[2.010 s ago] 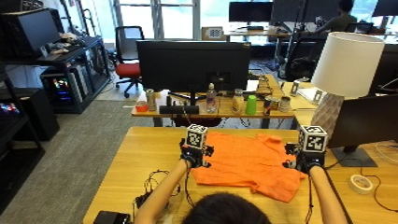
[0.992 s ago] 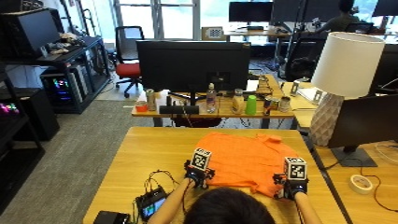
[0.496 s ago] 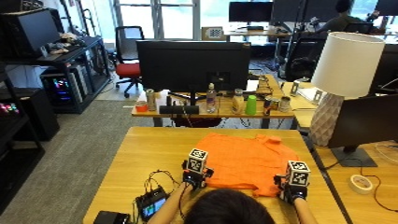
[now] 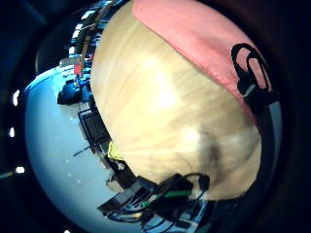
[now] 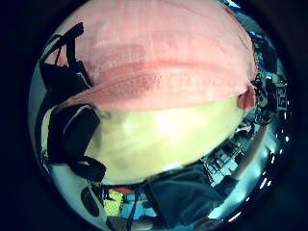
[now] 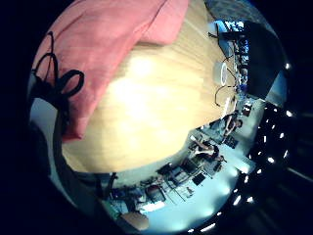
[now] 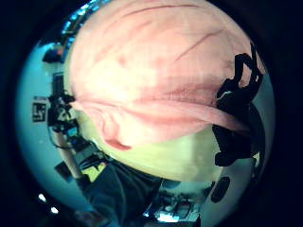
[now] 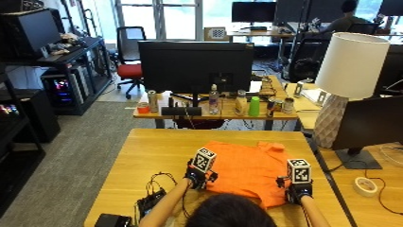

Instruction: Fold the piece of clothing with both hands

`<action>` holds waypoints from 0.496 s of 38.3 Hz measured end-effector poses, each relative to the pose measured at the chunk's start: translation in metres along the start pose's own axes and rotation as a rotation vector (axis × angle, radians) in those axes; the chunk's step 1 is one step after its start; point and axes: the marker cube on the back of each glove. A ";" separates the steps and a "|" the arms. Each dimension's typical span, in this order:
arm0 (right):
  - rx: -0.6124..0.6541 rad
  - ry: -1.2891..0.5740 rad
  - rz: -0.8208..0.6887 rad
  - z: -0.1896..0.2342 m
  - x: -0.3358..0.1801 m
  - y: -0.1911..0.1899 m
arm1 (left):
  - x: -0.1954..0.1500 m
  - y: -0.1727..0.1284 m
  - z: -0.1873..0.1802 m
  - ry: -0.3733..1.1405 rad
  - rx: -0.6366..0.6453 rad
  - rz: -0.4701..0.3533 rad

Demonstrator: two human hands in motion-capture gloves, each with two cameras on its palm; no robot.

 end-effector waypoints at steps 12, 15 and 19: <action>-0.082 0.080 -0.052 -0.068 -0.004 0.059 | -0.019 -0.020 -0.027 0.012 -0.101 0.198; -0.068 0.082 -0.064 -0.087 -0.007 0.069 | -0.022 -0.010 -0.037 0.019 -0.126 0.216; -0.077 0.079 -0.079 -0.109 -0.010 0.083 | -0.025 0.006 -0.051 0.019 -0.134 0.229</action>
